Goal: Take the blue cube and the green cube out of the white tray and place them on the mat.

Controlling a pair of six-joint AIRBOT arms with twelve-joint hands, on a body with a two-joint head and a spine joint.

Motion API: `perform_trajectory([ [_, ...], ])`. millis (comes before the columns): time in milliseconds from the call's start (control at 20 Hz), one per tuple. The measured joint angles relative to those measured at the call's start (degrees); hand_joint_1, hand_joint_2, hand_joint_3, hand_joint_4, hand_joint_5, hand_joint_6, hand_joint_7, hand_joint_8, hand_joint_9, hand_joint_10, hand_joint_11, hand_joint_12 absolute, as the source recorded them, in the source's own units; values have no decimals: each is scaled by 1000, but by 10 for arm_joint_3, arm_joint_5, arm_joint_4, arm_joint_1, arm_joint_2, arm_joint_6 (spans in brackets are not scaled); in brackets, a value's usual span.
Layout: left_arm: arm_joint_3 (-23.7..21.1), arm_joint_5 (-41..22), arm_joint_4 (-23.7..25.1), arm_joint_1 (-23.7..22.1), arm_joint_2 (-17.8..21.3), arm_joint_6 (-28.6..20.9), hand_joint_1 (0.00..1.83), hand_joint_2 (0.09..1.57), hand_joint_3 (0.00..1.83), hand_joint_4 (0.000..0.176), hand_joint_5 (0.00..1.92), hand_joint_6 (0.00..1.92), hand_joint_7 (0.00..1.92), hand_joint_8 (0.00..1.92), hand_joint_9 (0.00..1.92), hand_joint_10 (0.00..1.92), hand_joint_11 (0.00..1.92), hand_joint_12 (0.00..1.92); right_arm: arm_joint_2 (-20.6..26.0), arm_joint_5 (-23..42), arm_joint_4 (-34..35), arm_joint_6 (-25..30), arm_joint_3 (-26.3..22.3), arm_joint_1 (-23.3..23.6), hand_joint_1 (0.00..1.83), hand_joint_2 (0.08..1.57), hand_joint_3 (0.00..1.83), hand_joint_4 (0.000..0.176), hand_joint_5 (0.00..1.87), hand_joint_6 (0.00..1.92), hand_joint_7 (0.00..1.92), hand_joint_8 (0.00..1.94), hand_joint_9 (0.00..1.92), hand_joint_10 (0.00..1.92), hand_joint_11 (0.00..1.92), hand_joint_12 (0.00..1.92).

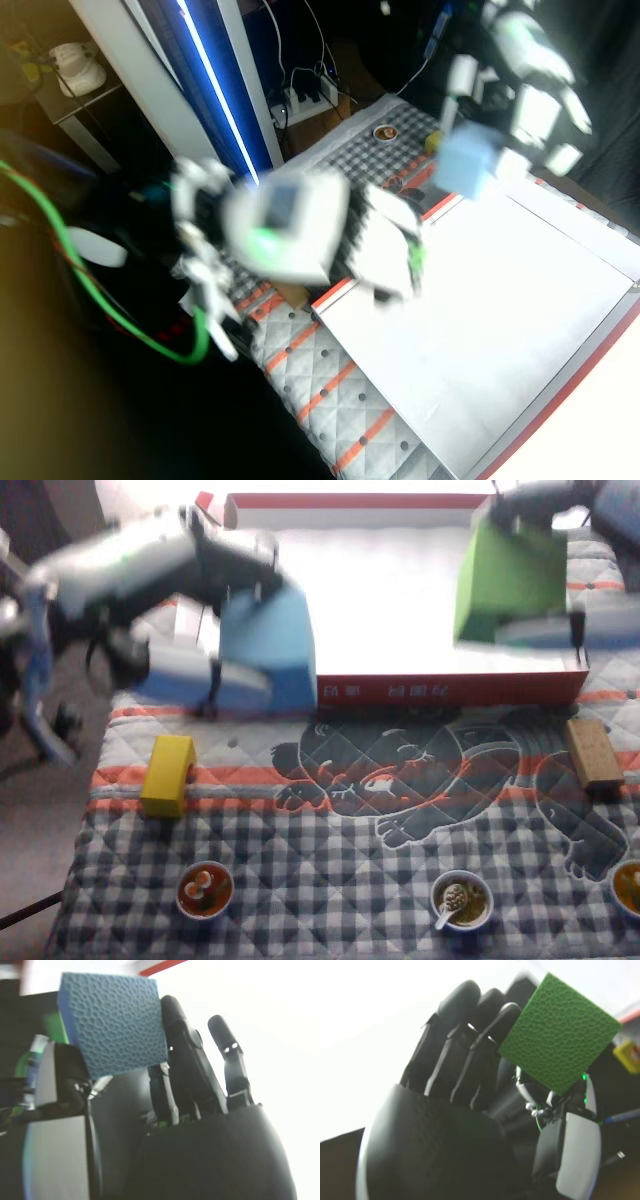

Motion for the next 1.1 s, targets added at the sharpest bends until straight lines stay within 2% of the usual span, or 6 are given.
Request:
perform_trajectory([
  [100, -21, -5, 11, 29, 11, -19, 1268, 1076, 1, 0, 1198, 383, 1011, 1144, 776, 509, 11, 1240, 0, 3, -16, 12, -17, -34, 1110, 1165, 1, 0, 845, 1151, 933, 611, 902, 579, 586, 1289],
  [300, -30, -9, 9, 52, 9, -20, 1225, 1083, 6, 34, 1076, 766, 1017, 979, 742, 370, 15, 1170, -3, 21, -30, 56, -22, -81, 932, 1044, 0, 0, 701, 14, 828, 9, 784, 149, 371, 1063],
  [350, -27, -9, 8, 54, 5, -20, 1091, 981, 0, 42, 936, 306, 887, 378, 699, 277, 29, 1073, -4, 20, -29, 57, -20, -85, 787, 1019, 0, 0, 509, 2, 616, 1, 601, 51, 198, 1007],
  [550, -25, 0, -3, 61, -11, -20, 739, 954, 6, 107, 467, 0, 472, 0, 490, 19, 0, 873, -12, 18, -24, 73, -14, -100, 750, 858, 0, 131, 13, 0, 71, 0, 120, 2, 0, 693],
  [800, -33, -47, -41, 85, 2, -21, 546, 918, 0, 175, 241, 3, 176, 5, 214, 1, 0, 489, -19, 17, -18, 91, -12, -112, 670, 850, 0, 146, 0, 0, 0, 0, 0, 0, 0, 225],
  [1100, 17, -259, -26, 169, 33, -401, 734, 844, 2, 127, 23, 0, 0, 0, 0, 0, 0, 0, 8, 141, 77, 92, -18, -153, 741, 917, 2, 157, 0, 0, 0, 0, 0, 0, 0, 0],
])
